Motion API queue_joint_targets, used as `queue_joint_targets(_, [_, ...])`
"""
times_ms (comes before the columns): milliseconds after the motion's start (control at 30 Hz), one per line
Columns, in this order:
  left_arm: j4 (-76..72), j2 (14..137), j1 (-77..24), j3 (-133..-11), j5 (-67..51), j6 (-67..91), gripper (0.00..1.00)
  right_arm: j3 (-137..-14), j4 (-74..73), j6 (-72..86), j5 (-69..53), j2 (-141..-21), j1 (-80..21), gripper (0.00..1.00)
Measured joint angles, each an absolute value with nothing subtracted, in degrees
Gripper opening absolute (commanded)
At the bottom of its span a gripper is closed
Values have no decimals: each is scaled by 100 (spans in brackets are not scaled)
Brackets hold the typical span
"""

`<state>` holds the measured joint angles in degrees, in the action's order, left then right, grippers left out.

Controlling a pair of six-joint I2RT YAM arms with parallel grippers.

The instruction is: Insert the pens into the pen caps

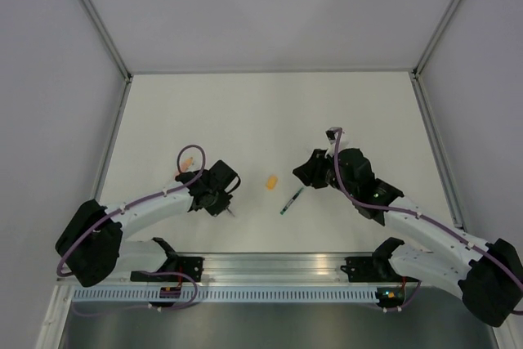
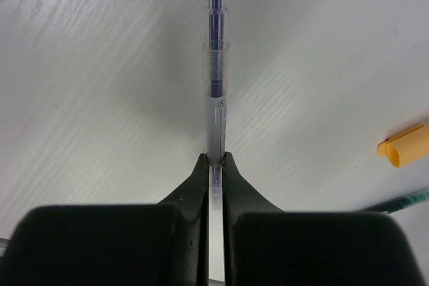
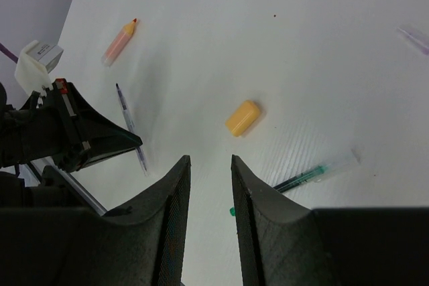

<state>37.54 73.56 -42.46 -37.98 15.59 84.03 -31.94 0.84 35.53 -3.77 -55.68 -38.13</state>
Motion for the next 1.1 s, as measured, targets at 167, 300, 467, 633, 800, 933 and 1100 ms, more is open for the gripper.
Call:
queue_joint_targets(167, [3487, 7129, -4246, -3708, 1632, 7518, 2, -3140, 272, 3553, -565, -5712, -3813, 45])
queue_joint_targets(300, [2674, 6993, -4246, -3496, 1461, 6580, 2, -3061, 681, 3594, -1037, -5714, -3813, 67])
queue_joint_targets(467, [1369, 6180, -4246, -2652, 803, 5621, 2, -3103, 1199, 3623, -1406, -5749, -3844, 85])
queue_joint_targets(633, [318, 5271, -4246, -2180, 10, 4998, 2, -3715, 1347, 3446, -1647, -6523, -3942, 83])
queue_joint_targets(800, [-408, 4779, -4246, -2102, -631, 4700, 2, -4154, 1466, 3201, -1691, -7170, -4204, 79])
queue_joint_targets(933, [-735, 4733, -4246, -2053, -950, 4615, 2, -4375, 1461, 3059, -1619, -7522, -4499, 78])
queue_joint_targets(1100, [-958, 4729, -4246, -1911, -1223, 4591, 2, -4753, 1420, 2930, -1420, -7983, -4829, 69])
